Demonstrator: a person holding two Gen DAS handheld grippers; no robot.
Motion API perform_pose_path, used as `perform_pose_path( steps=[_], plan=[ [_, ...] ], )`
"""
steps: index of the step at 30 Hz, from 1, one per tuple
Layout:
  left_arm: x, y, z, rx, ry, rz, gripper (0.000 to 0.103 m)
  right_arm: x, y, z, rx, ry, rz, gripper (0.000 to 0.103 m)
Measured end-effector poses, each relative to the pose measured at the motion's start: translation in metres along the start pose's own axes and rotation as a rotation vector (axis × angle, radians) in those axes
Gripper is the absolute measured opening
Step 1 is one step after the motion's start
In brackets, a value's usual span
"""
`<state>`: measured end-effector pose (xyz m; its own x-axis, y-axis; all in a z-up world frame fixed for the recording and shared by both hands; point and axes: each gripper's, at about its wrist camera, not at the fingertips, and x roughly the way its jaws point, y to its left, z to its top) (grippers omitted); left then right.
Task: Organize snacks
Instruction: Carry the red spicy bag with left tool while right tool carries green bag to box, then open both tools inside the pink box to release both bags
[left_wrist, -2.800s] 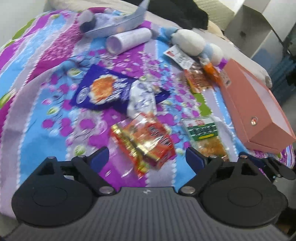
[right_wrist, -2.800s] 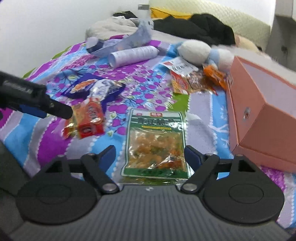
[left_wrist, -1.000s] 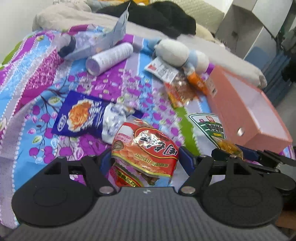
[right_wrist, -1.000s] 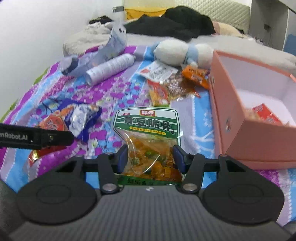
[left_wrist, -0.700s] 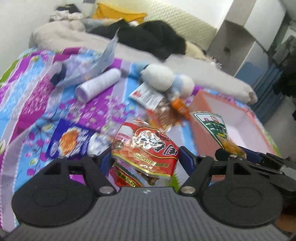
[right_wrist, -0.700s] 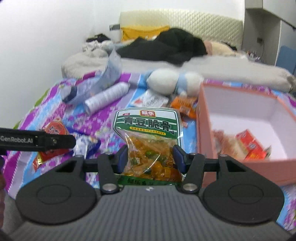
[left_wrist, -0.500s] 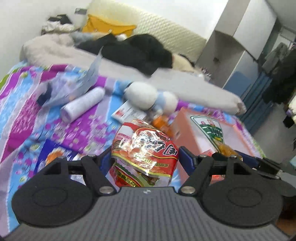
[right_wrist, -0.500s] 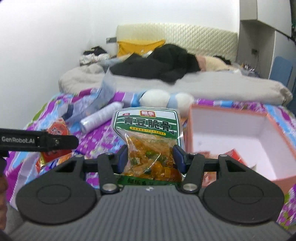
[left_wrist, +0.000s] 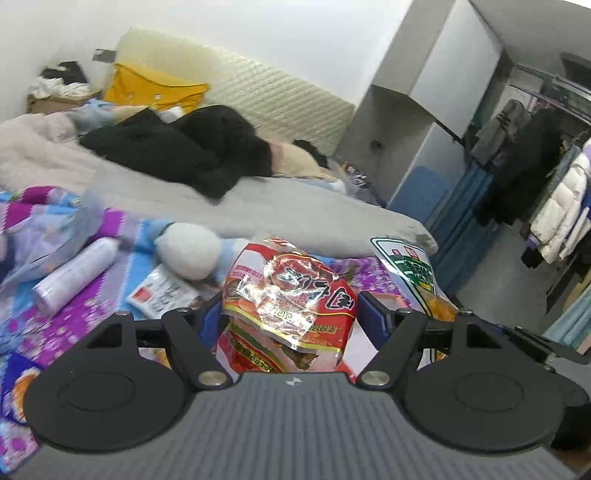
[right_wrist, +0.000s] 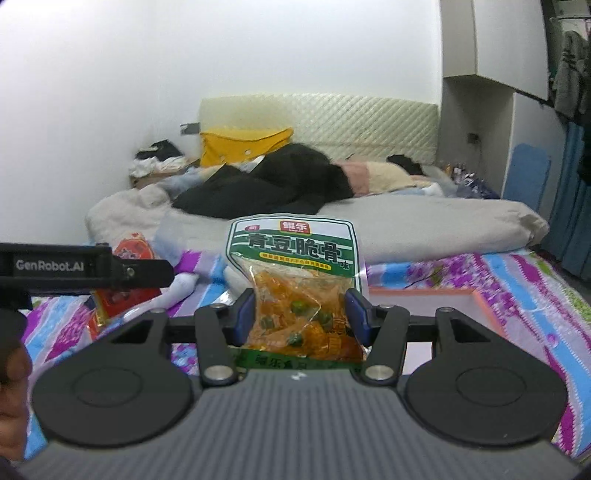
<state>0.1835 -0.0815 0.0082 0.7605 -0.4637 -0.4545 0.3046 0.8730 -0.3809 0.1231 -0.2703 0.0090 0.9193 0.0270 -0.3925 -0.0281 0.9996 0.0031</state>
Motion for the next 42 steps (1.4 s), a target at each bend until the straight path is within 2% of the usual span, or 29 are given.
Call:
perform_pose_path(
  steps=[4,9,12,17,23,28,32,33,35,36,37,42],
  plan=[
    [0.036,-0.022,0.003,0.002,0.019,-0.042,0.077,0.012,-0.027,0.003,-0.003,0.003,-0.041,0.055],
    [0.092,-0.049,-0.008,0.010,0.096,-0.073,0.077,0.036,-0.066,-0.013,0.041,0.058,-0.089,0.055],
    [0.130,-0.062,-0.021,0.027,0.158,-0.097,0.077,0.052,-0.090,-0.028,0.068,0.103,-0.115,0.055],
    [0.186,-0.080,-0.040,0.050,0.256,-0.096,0.078,0.078,-0.127,-0.064,0.120,0.204,-0.160,0.055],
    [0.238,-0.096,-0.079,0.088,0.380,-0.094,0.078,0.103,-0.156,-0.099,0.145,0.302,-0.182,0.055],
    [0.259,-0.098,-0.105,0.087,0.439,-0.090,0.078,0.118,-0.167,-0.119,0.136,0.354,-0.179,0.057],
    [0.266,-0.100,-0.110,0.097,0.456,-0.087,0.078,0.126,-0.176,-0.127,0.166,0.376,-0.162,0.058],
    [0.267,-0.101,-0.110,0.102,0.459,-0.085,0.079,0.127,-0.177,-0.128,0.170,0.378,-0.159,0.060],
    [0.268,-0.101,-0.109,0.101,0.463,-0.078,0.087,0.129,-0.178,-0.129,0.184,0.384,-0.162,0.066],
    [0.268,-0.102,-0.108,0.092,0.469,-0.076,0.091,0.128,-0.178,-0.129,0.193,0.386,-0.160,0.075],
    [0.265,-0.100,-0.106,0.080,0.474,-0.080,0.091,0.127,-0.178,-0.129,0.200,0.385,-0.159,0.078],
    [0.246,-0.098,-0.095,0.066,0.436,-0.099,0.092,0.117,-0.178,-0.121,0.211,0.350,-0.158,0.078]
  ],
)
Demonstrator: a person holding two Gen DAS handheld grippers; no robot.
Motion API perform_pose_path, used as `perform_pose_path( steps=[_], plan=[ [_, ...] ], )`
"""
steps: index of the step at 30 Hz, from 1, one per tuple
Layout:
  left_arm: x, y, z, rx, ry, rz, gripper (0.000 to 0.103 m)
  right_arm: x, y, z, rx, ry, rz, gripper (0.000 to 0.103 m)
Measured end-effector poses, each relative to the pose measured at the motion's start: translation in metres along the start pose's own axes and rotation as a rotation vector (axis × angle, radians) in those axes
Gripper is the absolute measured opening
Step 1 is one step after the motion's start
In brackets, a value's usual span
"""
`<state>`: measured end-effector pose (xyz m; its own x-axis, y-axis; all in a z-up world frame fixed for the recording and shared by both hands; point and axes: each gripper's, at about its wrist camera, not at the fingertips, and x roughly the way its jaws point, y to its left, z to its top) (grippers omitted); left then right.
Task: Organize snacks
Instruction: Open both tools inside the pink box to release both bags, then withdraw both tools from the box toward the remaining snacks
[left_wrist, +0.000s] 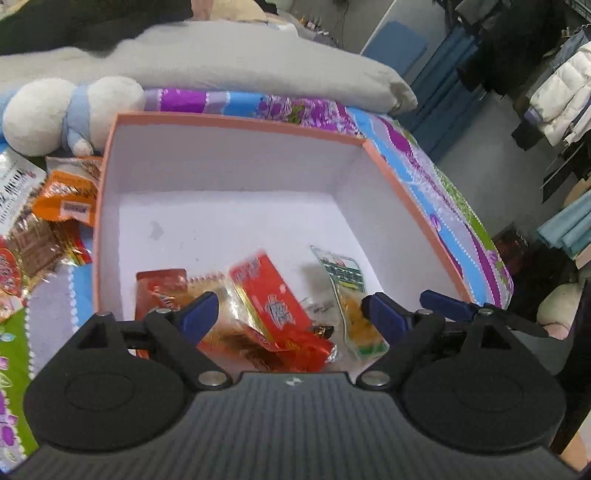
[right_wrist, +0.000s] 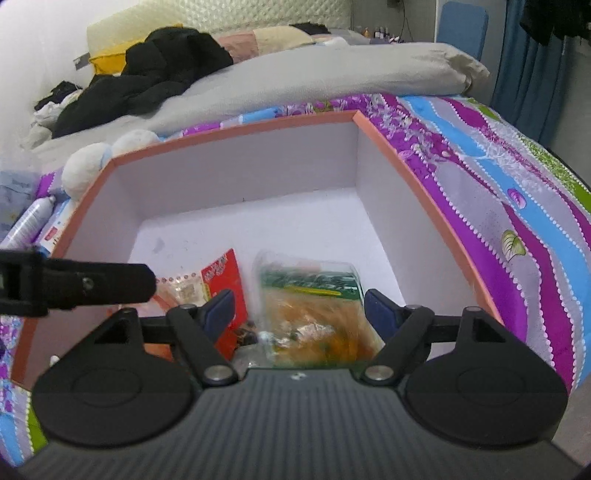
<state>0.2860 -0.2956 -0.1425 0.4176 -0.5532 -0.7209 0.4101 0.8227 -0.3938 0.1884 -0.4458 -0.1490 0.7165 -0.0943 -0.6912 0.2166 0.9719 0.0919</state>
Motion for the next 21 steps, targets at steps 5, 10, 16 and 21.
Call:
perform_pose_path(
  steps=[5,10,16,21],
  plan=[
    [-0.037,-0.003,0.004,0.030,-0.062,0.005,0.092,-0.024,0.004,0.008,0.014,-0.054,0.006,0.078],
    [-0.081,-0.003,0.006,0.038,-0.128,0.016,0.092,-0.055,0.015,0.015,0.018,-0.111,0.014,0.078],
    [-0.134,0.004,0.007,0.056,-0.198,0.059,0.092,-0.082,0.032,0.016,0.016,-0.158,0.019,0.078],
    [-0.181,0.011,-0.001,0.059,-0.258,0.060,0.092,-0.106,0.049,0.015,0.015,-0.201,0.029,0.078]
  ],
)
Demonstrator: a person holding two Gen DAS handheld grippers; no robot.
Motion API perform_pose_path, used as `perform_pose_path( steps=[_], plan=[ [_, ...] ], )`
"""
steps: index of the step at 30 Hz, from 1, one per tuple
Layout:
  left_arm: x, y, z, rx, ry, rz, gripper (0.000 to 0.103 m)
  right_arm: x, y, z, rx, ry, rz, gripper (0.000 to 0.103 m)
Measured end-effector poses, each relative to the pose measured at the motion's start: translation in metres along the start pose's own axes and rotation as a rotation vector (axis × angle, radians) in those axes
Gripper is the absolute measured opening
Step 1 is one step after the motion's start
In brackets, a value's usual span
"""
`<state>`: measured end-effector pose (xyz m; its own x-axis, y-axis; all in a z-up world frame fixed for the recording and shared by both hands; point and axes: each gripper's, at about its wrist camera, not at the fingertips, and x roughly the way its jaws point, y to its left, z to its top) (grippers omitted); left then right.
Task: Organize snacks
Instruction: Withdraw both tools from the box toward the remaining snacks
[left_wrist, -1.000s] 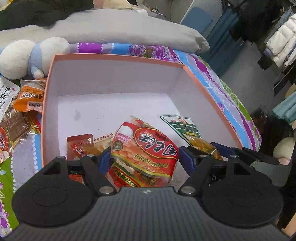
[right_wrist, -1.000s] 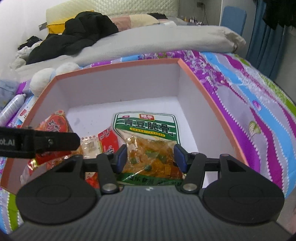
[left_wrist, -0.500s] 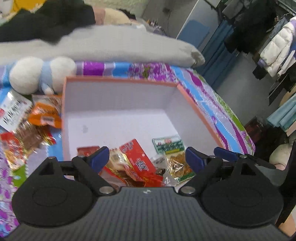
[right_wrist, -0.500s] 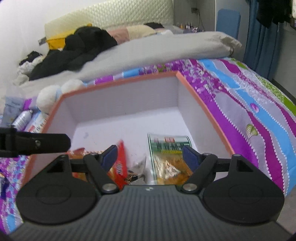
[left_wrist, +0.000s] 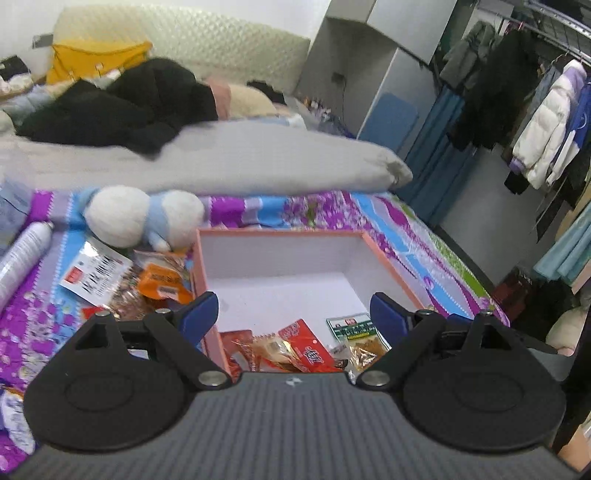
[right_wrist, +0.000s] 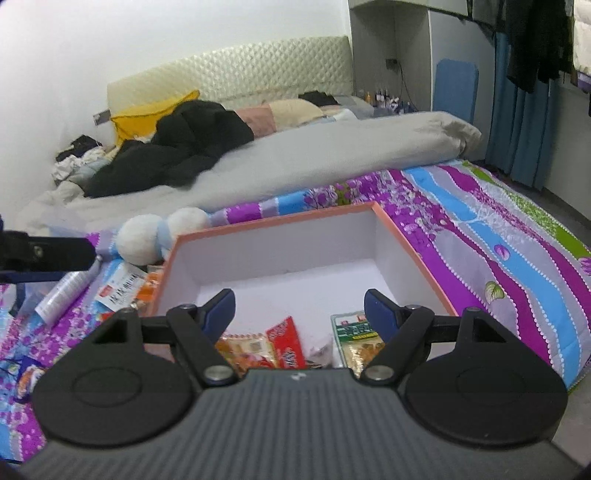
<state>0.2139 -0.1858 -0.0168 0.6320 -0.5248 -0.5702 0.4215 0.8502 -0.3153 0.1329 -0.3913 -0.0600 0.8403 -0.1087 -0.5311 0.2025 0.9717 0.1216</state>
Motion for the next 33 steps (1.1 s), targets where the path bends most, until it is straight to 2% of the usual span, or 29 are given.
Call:
perform_pose_path(
  steps=[8,17,24,33],
  plan=[
    [-0.068,0.011,-0.016,0.003,-0.067,0.003,0.092,-0.043,0.028,-0.001,0.011,-0.069,0.041,0.078],
    [-0.135,0.034,-0.052,-0.020,-0.126,0.038,0.092,-0.082,0.068,-0.029,-0.011,-0.103,0.094,0.078],
    [-0.174,0.058,-0.089,-0.033,-0.136,0.107,0.092,-0.102,0.094,-0.057,-0.013,-0.105,0.136,0.078],
    [-0.197,0.087,-0.128,-0.068,-0.135,0.208,0.092,-0.106,0.119,-0.094,-0.025,-0.079,0.208,0.078]
  ],
)
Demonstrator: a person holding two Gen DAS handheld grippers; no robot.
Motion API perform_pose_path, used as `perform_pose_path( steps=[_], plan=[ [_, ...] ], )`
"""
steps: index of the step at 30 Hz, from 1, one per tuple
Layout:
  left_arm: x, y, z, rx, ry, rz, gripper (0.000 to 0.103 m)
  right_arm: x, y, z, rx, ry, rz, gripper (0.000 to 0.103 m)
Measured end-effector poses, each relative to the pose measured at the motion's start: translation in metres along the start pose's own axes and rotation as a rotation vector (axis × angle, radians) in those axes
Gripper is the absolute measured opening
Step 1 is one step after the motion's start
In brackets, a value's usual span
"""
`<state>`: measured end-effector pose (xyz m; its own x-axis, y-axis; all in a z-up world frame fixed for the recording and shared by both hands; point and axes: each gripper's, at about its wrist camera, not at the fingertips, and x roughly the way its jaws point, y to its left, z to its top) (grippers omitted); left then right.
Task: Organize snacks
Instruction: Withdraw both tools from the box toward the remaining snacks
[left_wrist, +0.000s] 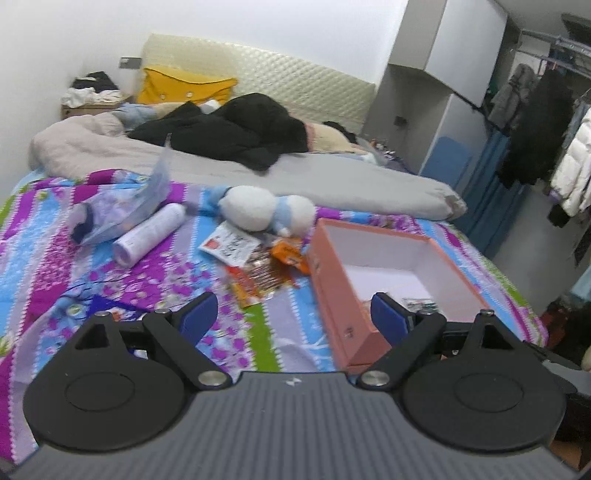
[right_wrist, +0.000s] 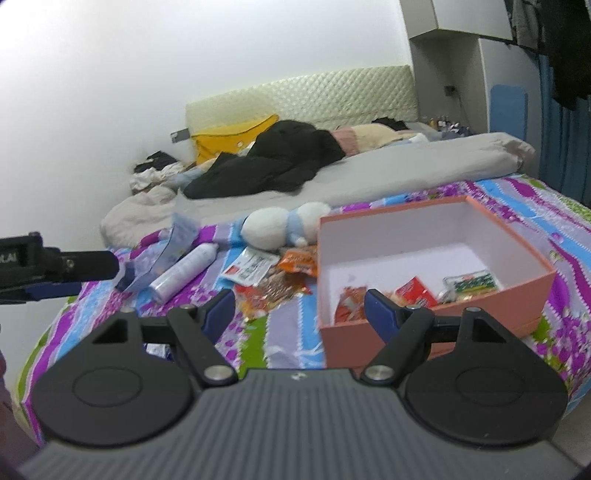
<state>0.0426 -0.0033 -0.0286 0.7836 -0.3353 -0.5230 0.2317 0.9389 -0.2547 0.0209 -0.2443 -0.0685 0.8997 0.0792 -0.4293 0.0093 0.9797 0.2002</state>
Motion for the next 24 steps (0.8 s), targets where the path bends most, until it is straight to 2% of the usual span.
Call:
perform_pose_path(
  steps=[9,12,17,24],
  plan=[
    [0.002,0.030,-0.021,-0.040,0.014,0.059,0.092,0.010,0.026,-0.025,-0.052,0.027,0.056,0.078],
    [0.005,0.042,-0.030,-0.060,0.027,0.084,0.094,0.013,0.037,-0.031,-0.106,0.043,0.074,0.078],
    [0.018,0.065,-0.052,-0.115,0.077,0.109,0.097,0.024,0.050,-0.045,-0.124,0.108,0.117,0.078],
    [0.048,0.107,-0.081,-0.234,0.152,0.161,0.097,0.049,0.060,-0.061,-0.144,0.180,0.101,0.078]
  ],
)
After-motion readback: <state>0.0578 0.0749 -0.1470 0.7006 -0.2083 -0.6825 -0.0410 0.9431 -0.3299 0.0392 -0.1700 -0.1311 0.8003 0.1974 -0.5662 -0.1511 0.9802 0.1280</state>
